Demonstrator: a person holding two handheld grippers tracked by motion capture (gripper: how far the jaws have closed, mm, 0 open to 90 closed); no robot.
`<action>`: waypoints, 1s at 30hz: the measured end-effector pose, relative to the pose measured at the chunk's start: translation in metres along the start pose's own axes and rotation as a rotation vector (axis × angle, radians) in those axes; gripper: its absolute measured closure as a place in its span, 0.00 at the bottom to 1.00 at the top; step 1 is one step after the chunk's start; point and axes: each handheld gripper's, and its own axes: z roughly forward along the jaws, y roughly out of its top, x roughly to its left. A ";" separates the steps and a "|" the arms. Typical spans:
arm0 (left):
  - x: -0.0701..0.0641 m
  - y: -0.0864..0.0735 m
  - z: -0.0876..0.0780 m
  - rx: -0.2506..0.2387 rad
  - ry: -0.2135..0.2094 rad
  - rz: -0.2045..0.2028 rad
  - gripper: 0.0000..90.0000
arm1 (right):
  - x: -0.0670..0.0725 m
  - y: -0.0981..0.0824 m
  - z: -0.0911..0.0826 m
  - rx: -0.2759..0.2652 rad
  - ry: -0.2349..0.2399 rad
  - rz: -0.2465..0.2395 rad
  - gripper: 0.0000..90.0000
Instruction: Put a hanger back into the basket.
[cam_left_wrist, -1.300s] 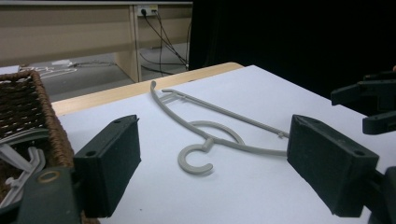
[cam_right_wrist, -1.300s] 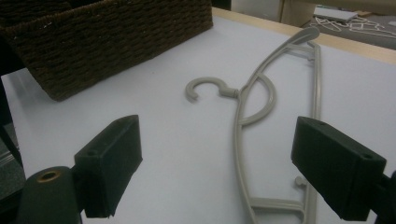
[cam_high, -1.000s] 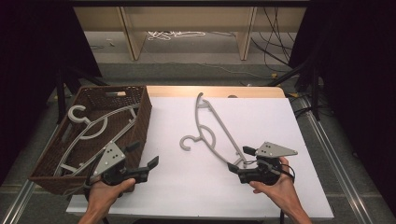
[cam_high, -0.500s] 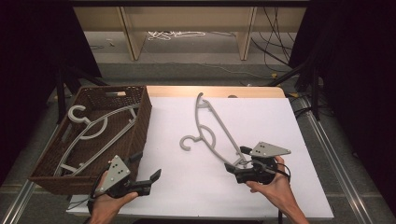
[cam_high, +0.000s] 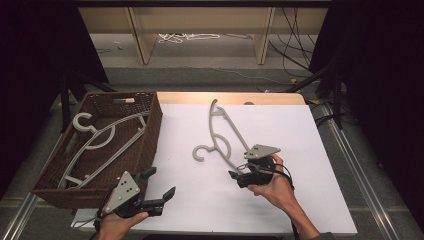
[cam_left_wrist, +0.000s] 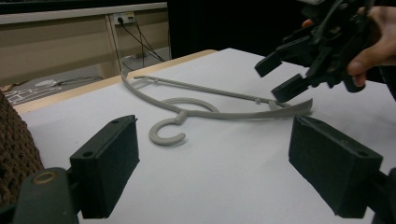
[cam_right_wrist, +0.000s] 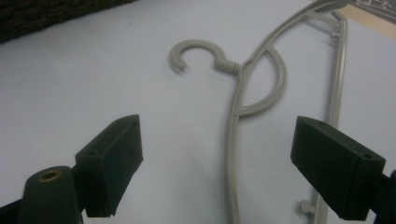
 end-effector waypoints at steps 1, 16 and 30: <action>-0.001 0.000 0.000 -0.003 -0.002 -0.006 0.18 | -0.001 0.001 0.003 0.024 0.001 0.003 0.20; -0.001 -0.001 0.002 0.019 -0.020 0.004 0.18 | -0.014 0.014 0.057 0.243 0.006 -0.026 0.40; 0.001 -0.002 0.003 0.029 -0.017 0.001 0.18 | -0.026 0.017 0.071 0.350 0.030 0.025 0.61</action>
